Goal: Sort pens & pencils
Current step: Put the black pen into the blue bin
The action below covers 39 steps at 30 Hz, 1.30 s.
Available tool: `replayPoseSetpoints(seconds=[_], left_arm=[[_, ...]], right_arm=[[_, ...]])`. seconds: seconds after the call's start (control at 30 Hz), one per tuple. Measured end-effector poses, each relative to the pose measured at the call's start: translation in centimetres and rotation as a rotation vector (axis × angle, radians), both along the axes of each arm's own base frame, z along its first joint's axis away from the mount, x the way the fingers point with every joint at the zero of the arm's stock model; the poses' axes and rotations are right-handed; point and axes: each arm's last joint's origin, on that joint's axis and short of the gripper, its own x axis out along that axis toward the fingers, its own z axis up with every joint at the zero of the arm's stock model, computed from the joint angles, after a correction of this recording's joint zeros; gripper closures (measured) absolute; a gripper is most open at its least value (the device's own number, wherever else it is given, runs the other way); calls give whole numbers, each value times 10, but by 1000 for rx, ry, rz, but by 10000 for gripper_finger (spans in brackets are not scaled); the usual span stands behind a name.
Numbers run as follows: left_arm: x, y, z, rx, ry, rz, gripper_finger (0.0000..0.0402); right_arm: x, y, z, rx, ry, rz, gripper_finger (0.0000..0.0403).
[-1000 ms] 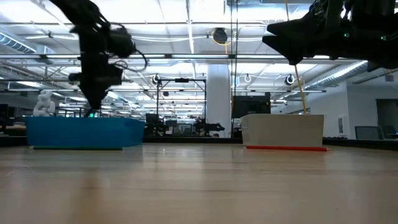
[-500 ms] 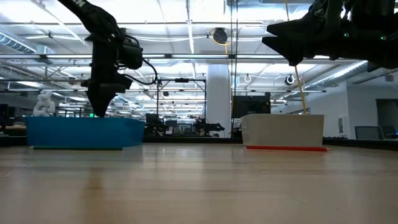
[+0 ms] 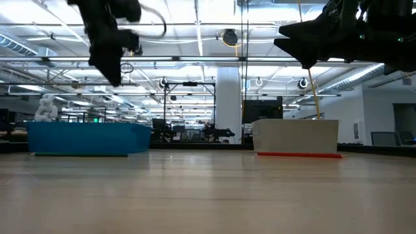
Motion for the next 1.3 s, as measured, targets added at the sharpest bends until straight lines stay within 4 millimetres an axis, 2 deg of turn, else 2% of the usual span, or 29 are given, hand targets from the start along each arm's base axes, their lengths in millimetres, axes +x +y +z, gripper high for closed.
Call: replayPoseSetpoints(seconds=[0.1, 0.23, 0.37, 0.5, 0.67, 0.8, 0.97, 1.1, 1.3], left_arm=[[3, -43, 7, -16, -81, -160, 293], [5, -106, 3, -106, -134, -372, 295], [3, -169, -15, -112, -163, -570, 295], [-5, -227, -39, -45, -160, -780, 295], [-11, -280, -65, 0, -82, -866, 295], [-11, -304, -88, 45, 52, -921, 295], [-12, -313, -115, 153, 261, -1004, 291], [-10, -317, -127, 123, 310, -1011, 275], [-7, -320, -133, 120, 301, -1028, 246]], right_arm=[[0, 0, 0, 0, 2, 0, 177], [0, 0, 0, 0, 3, 0, 177], [0, 0, -1, 0, 9, 0, 177], [0, 0, -2, 0, 19, 0, 177], [0, 0, -2, 0, 24, 0, 177], [0, 0, -3, 1, 30, 0, 177], [1, 0, -4, 16, 36, 3, 177], [1, 0, -5, 20, 53, 4, 177], [1, 0, -6, 20, 57, 4, 177]])
